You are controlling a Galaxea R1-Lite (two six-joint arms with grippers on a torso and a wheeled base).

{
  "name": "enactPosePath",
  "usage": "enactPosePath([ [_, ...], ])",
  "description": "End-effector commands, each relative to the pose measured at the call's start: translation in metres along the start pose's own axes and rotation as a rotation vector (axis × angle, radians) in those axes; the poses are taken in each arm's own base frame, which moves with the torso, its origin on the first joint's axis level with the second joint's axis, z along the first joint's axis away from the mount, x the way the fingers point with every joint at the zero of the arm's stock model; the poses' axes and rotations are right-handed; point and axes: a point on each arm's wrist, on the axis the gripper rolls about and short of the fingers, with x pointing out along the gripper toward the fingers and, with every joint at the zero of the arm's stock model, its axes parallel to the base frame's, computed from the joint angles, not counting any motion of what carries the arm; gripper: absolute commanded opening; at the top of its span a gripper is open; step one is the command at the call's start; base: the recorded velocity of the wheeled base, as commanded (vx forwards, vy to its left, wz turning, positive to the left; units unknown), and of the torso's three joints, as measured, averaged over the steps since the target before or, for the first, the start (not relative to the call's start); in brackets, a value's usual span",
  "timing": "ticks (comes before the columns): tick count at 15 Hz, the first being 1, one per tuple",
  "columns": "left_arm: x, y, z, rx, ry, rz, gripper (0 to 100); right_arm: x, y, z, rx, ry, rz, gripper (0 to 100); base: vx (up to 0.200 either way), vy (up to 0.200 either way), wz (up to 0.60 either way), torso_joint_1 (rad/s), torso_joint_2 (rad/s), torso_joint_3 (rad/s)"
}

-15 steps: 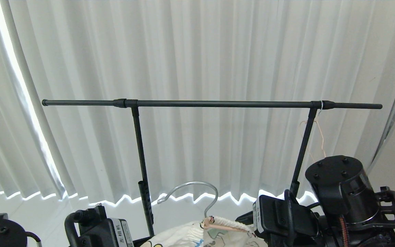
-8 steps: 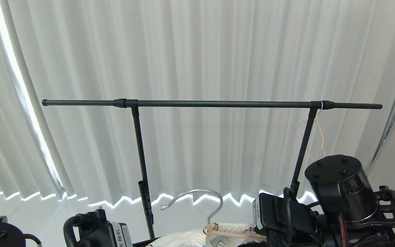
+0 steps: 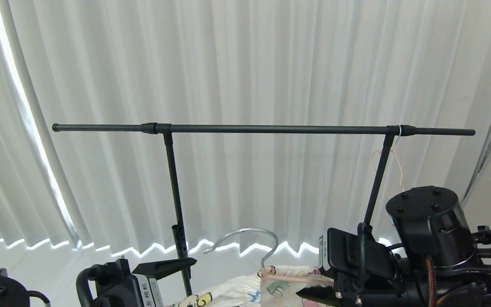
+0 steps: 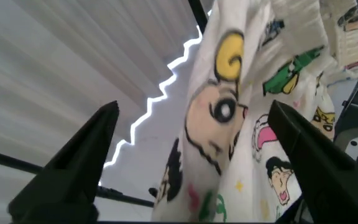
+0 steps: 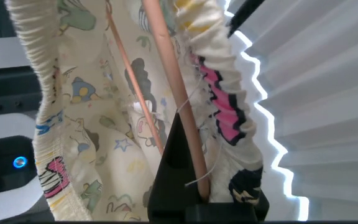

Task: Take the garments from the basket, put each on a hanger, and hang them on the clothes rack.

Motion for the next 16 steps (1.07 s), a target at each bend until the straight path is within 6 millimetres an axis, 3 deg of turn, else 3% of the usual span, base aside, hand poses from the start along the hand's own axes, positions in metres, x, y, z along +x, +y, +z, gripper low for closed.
enactPosePath([
  [1, 0.0, 0.005, -0.001, -0.014, 0.008, 0.031, 100, -0.009, -0.006, -0.001, -0.001, -0.01, -0.033, 0, 0.0, 0.0, 0.0, 0.0, 0.0, 0.0],
  [5, -0.016, 0.016, -0.006, -0.054, -0.018, 0.121, 100, -0.027, -0.022, -0.023, 0.029, 0.029, -0.124, 0, 0.0, 0.0, 0.0, 0.0, 0.0, 0.0],
  [10, -0.039, 0.017, -0.052, -0.12, 0.072, 0.242, 100, -0.052, -0.028, -0.038, 0.044, 0.034, -0.211, 0, 0.0, 0.0, 0.0, 0.0, 0.0, 0.0],
  [13, -0.036, 0.014, -0.058, -0.124, 0.106, 0.216, 100, -0.06, -0.027, -0.032, 0.029, 0.003, -0.229, 0, 0.0, 0.0, 0.0, 0.0, 0.0, 0.0],
  [16, -0.012, 0.02, -0.063, -0.185, 0.221, 0.161, 100, -0.063, -0.024, -0.029, 0.002, -0.012, -0.228, 0, 0.0, 0.0, 0.0, 0.0, 0.0, 0.0],
])
